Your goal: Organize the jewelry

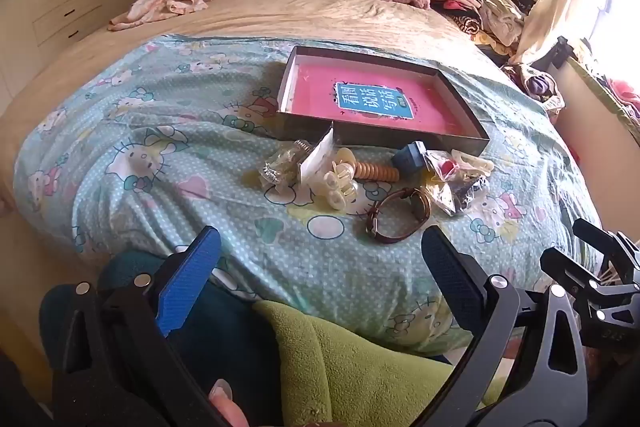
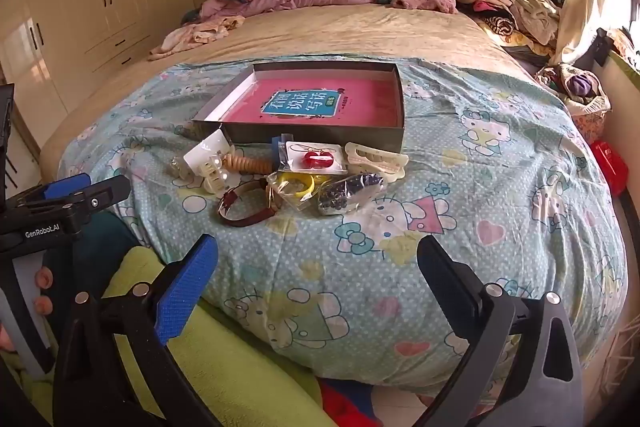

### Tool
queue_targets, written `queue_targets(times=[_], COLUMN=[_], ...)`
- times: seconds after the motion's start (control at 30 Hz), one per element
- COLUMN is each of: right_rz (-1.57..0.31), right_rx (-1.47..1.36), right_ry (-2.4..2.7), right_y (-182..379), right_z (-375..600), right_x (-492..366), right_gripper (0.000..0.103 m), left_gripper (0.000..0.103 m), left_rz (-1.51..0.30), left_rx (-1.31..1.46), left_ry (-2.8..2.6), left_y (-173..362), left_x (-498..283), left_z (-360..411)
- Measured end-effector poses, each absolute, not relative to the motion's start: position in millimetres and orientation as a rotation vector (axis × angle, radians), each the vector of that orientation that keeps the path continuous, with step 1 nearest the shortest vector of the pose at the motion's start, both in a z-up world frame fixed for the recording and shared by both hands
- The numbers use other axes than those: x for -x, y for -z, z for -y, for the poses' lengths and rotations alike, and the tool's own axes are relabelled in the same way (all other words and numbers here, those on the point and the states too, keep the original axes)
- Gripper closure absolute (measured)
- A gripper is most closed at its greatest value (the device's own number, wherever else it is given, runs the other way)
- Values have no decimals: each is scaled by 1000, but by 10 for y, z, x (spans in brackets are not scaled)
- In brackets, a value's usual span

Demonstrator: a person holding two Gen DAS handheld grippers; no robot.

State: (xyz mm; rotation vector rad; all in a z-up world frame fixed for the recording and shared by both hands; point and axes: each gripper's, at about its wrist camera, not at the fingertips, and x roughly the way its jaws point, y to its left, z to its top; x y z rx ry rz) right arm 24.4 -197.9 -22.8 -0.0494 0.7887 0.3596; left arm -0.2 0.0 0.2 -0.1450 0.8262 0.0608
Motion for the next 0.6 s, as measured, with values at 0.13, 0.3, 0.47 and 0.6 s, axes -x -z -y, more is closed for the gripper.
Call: queue_targets(times=[0.13, 0.3, 0.47, 0.6], right_rz=[-787, -788, -786, -789], right_rx=[41, 37, 40, 39], right_ry=[-366, -368, -370, -373], right_y=[226, 222, 219, 208], right_z=[1978, 1977, 1950, 1951], right_x=[-242, -234, -212, -221], right_gripper=[4, 4, 4, 4], left_gripper=[9, 9, 9, 9], left_rz=[-830, -827, -828, -824], left_rx=[143, 146, 146, 142], left_ry=[-63, -61, -61, -63], left_y=[-1, -1, -2, -2], left_x=[-3, 1, -4, 2], left_z=[2, -2, -9, 0])
